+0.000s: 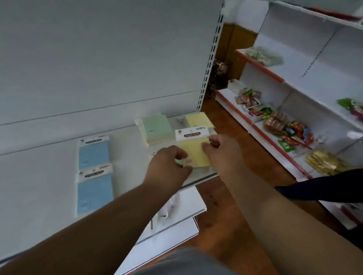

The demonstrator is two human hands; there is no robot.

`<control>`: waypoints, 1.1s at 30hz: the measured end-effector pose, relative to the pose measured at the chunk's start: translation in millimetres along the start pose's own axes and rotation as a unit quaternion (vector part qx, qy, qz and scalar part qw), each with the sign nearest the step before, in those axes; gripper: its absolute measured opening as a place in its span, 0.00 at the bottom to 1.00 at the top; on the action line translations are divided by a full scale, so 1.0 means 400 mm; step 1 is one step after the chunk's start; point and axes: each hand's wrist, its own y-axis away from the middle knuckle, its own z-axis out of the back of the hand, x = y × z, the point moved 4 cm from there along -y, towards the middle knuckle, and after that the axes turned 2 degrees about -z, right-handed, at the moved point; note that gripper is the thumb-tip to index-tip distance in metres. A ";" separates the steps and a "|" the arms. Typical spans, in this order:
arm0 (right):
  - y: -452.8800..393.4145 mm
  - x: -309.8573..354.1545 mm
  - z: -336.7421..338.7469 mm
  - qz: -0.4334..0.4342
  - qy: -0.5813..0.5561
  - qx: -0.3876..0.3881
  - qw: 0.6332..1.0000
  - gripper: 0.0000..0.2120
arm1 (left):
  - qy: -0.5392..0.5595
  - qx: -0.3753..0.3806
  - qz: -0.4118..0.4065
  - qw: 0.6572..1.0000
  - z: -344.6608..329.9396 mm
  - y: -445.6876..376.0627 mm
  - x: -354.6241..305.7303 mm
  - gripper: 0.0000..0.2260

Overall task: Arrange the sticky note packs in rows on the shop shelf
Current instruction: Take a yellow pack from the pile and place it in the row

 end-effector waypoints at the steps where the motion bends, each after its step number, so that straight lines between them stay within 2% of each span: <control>1: -0.030 -0.026 0.031 0.002 0.027 0.009 1.000 0.17 | -0.014 0.007 -0.004 1.000 -0.039 -0.019 -0.029 0.13; 5: -0.117 -0.091 0.083 0.025 0.149 0.069 0.986 0.18 | -0.086 0.022 0.017 0.996 -0.148 -0.067 -0.096 0.14; 9: -0.135 -0.105 0.071 0.056 0.220 0.117 0.967 0.17 | -0.138 0.028 0.046 0.989 -0.194 -0.084 -0.098 0.14; 14: -0.137 -0.111 0.082 0.102 0.222 0.071 0.967 0.13 | -0.160 0.016 0.044 0.986 -0.207 -0.087 -0.117 0.14; 18: -0.114 -0.097 0.066 0.163 0.168 0.052 0.971 0.09 | -0.168 -0.009 0.036 0.985 -0.200 -0.062 -0.116 0.15; 26: -0.006 0.066 -0.080 0.257 0.061 0.077 0.961 0.08 | -0.153 -0.089 0.052 0.983 -0.022 0.049 -0.026 0.09; 33: 0.164 0.278 -0.287 0.299 0.037 0.132 0.944 0.06 | -0.117 -0.157 0.108 0.975 0.216 0.180 0.176 0.07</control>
